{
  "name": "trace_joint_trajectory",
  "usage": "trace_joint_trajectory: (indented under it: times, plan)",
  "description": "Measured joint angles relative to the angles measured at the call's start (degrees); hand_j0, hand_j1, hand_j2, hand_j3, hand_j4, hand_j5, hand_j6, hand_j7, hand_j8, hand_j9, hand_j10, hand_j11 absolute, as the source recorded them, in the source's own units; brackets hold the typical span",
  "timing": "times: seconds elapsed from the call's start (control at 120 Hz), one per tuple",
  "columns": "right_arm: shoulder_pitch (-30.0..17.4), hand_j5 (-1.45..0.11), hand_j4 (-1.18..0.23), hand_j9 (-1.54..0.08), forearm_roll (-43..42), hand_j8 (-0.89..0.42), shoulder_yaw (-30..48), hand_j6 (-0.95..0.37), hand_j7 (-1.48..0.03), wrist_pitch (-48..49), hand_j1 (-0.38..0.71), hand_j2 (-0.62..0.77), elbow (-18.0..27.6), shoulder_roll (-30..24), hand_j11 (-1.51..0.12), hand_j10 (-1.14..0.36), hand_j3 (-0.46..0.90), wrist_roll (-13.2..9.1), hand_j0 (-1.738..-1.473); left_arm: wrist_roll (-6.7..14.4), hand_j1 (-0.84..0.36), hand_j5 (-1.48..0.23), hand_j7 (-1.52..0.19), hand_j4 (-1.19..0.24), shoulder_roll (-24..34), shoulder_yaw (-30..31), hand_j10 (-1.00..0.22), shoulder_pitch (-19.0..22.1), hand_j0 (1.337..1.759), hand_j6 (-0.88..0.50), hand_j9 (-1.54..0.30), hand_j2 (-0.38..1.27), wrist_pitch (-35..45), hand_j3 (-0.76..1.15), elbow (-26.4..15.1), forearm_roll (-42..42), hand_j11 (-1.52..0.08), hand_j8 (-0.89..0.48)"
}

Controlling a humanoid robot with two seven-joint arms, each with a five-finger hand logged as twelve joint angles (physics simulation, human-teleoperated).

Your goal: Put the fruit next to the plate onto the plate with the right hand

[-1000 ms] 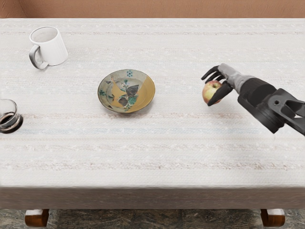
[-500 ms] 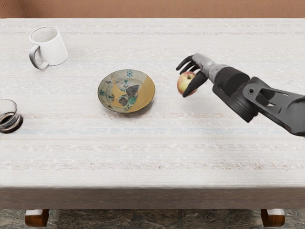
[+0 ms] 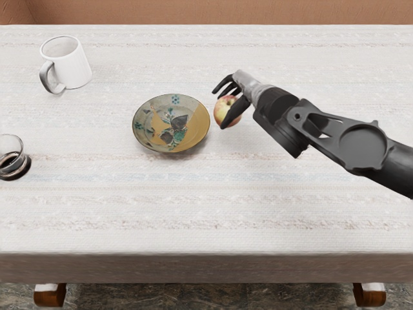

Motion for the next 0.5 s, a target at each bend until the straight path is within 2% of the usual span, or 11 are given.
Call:
trace_joint_trajectory:
  times: [0.175, 0.5]
  plan:
    - [1.22, -0.72, -0.56, -0.72, -0.01, -0.40, -0.38, -0.53, -0.73, 0.04, 0.17, 0.38, -4.39, 4.42, -0.71, -0.47, 0.00, 0.00, -1.657, 0.00, 0.07, -0.30, -0.30, -0.23, 0.00, 0.00, -0.23, -0.06, 1.658, -0.23, -0.30, 0.05, 0.00, 0.00, 0.00, 0.00, -0.30, -0.23]
    - [2.88, -0.73, -0.56, -0.73, 0.03, -0.40, -0.52, -0.52, -0.73, 0.05, 0.18, 0.40, -9.35, 10.79, -0.72, -0.48, 0.00, 0.02, -1.658, 0.00, 0.07, -0.30, -0.30, -0.23, 0.00, 0.00, -0.23, 0.00, 1.658, -0.23, -0.30, 0.05, 0.00, 0.00, 0.00, 0.01, -0.30, -0.23]
